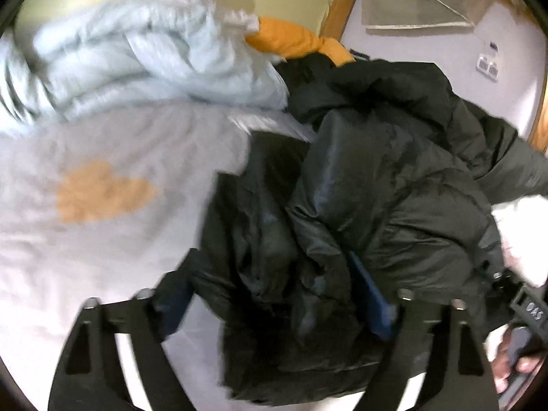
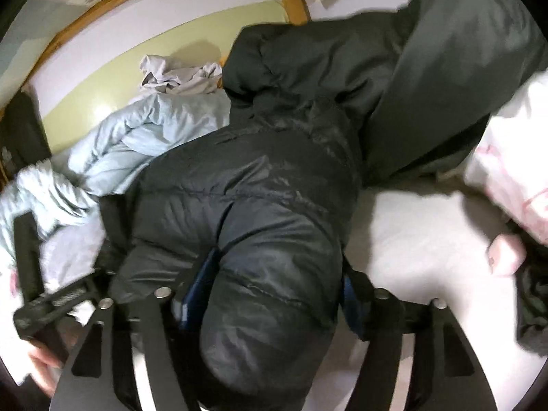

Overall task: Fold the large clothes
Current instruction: 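Lower the folded jacket onto the bed and open both grippers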

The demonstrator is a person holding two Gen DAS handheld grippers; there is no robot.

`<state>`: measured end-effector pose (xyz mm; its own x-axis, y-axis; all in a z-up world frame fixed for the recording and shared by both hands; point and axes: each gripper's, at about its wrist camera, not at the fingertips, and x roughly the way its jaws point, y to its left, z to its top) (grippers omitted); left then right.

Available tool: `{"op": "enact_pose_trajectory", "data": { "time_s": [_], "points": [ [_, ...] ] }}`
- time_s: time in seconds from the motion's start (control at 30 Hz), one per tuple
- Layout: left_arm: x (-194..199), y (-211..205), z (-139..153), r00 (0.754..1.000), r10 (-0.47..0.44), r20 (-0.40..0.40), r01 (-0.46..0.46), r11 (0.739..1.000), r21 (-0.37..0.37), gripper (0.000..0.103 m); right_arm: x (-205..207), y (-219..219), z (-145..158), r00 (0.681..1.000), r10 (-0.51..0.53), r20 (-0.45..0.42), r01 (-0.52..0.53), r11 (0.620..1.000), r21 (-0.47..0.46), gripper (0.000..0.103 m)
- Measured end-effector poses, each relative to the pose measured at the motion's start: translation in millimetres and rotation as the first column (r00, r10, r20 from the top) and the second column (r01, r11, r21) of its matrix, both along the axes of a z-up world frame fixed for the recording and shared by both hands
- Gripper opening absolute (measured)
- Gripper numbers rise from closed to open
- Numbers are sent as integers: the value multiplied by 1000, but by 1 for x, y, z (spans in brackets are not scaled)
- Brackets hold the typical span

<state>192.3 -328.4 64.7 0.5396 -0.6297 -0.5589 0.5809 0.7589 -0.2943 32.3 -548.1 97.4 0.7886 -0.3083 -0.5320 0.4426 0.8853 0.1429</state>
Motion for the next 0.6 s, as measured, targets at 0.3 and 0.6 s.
{"op": "enact_pose_trajectory", "data": {
  "time_s": [0.3, 0.6],
  "points": [
    [-42, 55, 41, 958, 82, 276, -91, 996, 19, 103, -23, 47, 31, 993, -93, 73, 104, 980, -169, 90],
    [-99, 149, 70, 929, 110, 352, -106, 994, -31, 103, -77, 116, 56, 976, -56, 211, 81, 990, -114, 103]
  ]
}}
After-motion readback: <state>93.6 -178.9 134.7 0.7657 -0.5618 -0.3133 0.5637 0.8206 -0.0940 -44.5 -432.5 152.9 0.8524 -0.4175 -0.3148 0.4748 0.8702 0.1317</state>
